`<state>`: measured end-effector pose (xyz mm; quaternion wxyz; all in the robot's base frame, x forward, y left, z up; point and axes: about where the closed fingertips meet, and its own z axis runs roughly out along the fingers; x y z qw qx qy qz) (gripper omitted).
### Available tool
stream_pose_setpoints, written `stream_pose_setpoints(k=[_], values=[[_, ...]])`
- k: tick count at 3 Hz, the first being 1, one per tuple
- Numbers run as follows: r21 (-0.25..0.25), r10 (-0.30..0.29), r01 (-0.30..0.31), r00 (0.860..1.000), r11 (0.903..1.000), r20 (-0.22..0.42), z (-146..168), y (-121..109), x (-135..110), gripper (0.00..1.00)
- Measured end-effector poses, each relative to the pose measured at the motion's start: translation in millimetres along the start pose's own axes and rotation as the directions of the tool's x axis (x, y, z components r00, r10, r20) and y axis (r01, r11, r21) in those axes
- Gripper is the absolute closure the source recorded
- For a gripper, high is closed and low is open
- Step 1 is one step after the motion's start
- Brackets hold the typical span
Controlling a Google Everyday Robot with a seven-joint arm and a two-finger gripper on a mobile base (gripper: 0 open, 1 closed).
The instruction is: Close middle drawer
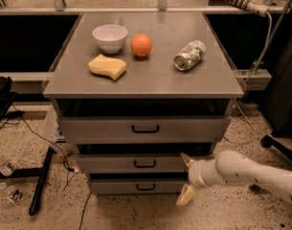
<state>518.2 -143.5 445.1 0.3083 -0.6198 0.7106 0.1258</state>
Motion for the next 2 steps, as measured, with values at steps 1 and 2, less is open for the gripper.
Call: stream_pose_setpoints(k=[1,2], values=[[-0.075,-0.025,0.027,0.999,0.9968,0.022,-19.4,72.4,-1.9,0.00],[-0.085,-0.018,0.020,1.000,0.9962,0.021,-18.1,80.2,0.7,0.00]])
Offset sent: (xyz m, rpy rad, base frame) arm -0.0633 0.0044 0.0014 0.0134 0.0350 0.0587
